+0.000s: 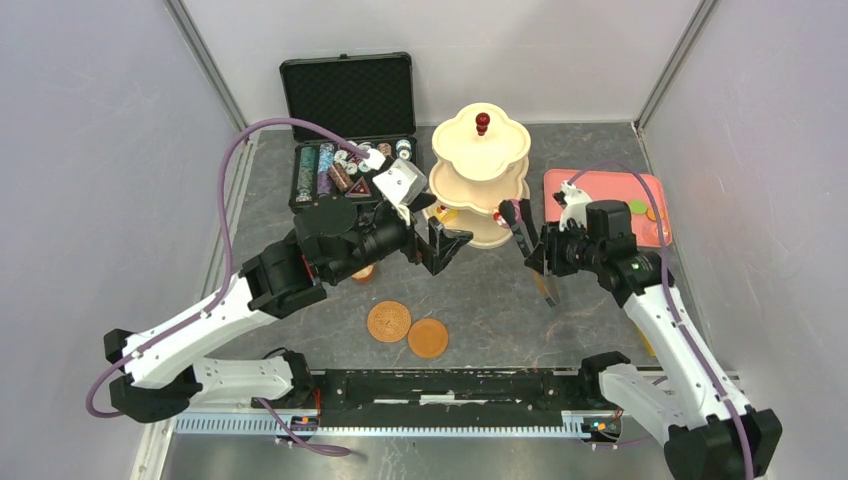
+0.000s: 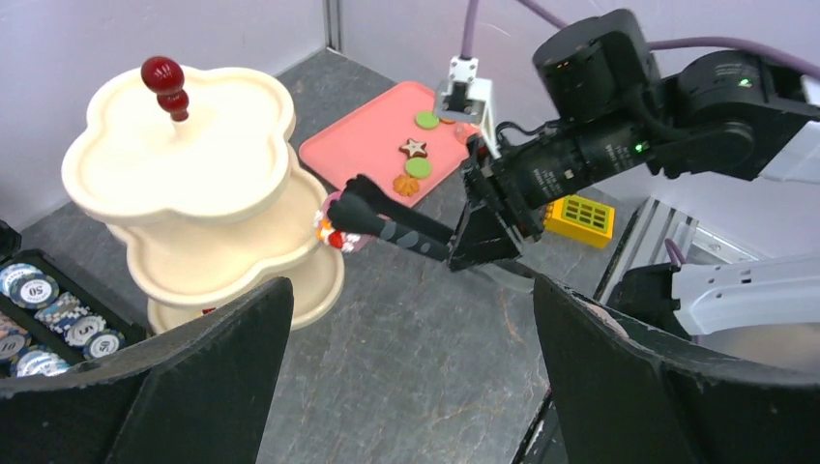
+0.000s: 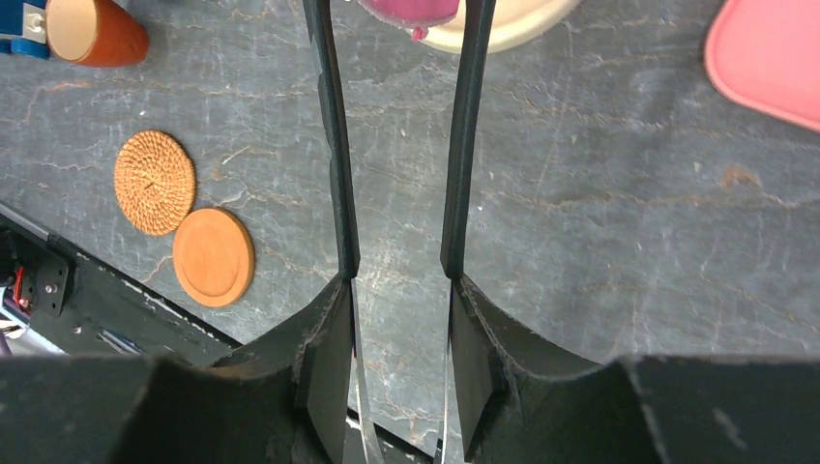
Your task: Serve the afternoon tea
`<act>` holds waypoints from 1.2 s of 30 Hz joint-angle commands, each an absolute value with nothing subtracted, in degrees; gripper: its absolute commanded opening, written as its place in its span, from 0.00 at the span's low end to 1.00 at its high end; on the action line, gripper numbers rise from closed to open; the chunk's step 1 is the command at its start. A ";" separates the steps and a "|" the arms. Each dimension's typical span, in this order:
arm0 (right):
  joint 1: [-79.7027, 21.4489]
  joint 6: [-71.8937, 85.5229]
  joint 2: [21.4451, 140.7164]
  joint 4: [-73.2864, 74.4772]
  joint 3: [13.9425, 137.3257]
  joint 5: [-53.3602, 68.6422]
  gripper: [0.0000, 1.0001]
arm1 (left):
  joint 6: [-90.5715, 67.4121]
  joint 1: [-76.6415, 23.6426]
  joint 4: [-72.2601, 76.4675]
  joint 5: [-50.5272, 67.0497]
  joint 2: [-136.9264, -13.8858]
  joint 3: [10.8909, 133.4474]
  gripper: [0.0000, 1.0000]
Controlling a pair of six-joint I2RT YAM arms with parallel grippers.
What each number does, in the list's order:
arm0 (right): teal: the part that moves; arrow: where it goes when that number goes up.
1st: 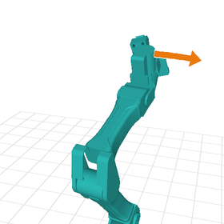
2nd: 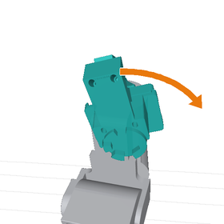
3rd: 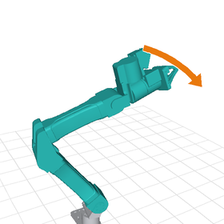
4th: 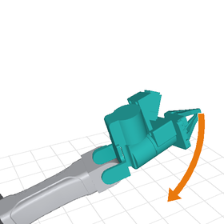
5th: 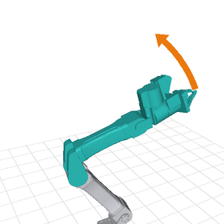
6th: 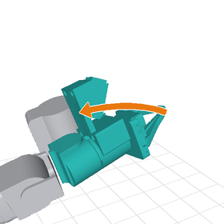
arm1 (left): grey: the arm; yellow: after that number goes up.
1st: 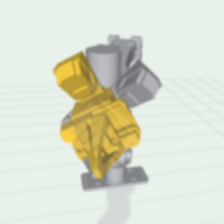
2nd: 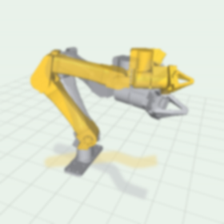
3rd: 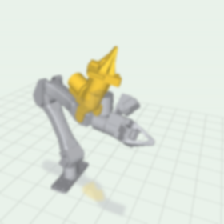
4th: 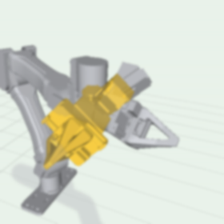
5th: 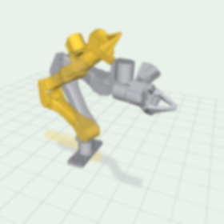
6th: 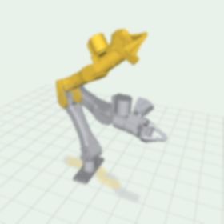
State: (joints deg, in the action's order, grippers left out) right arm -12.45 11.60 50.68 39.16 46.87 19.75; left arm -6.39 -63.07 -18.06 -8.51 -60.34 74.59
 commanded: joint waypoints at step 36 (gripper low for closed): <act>-21.36 13.89 66.86 28.12 58.49 4.63 0.58 | -0.53 -62.94 -11.43 -12.90 -56.60 65.13 1.00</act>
State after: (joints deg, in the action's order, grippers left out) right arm -21.02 13.87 69.32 29.36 56.16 6.94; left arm -3.25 -63.07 -14.61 -11.99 -57.71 65.19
